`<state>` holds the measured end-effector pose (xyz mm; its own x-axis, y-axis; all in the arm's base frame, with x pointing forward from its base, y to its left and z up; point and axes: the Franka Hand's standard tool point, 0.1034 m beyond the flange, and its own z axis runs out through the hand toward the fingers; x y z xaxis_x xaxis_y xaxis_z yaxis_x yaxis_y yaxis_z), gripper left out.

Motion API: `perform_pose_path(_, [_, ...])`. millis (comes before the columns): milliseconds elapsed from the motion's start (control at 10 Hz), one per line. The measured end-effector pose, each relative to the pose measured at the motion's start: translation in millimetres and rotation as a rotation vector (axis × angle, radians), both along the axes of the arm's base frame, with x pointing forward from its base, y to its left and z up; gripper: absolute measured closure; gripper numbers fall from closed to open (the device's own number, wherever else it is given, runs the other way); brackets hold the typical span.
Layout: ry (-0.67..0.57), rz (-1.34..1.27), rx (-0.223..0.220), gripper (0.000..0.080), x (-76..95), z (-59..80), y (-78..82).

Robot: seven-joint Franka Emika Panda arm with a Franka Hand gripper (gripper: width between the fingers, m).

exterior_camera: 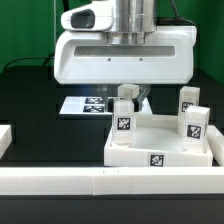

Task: Assemble square table

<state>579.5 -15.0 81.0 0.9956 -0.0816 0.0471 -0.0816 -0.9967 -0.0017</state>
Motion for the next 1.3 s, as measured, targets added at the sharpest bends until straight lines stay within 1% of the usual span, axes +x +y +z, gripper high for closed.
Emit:
perform_pose_path(100, [0.0, -0.142, 0.014, 0.0514, -0.2, -0.2, 0.0])
perform_pose_path(700, [0.001, -0.754, 0.048, 0.0513, -0.5, -1.5, 3.7])
perform_pose_path(900, [0.007, -0.955, 0.072, 0.0512, -0.2, -1.7, 3.8])
perform_pose_path(1100, [0.01, -1.093, 0.087, 0.0512, 0.1, -1.9, 4.3])
perform_pose_path(1200, [0.01, -1.12, 0.088, 0.0512, 0.2, -1.9, 4.4])
perform_pose_path(1300, [0.009, -1.091, 0.087, 0.0512, 0.1, -2.0, 4.3])
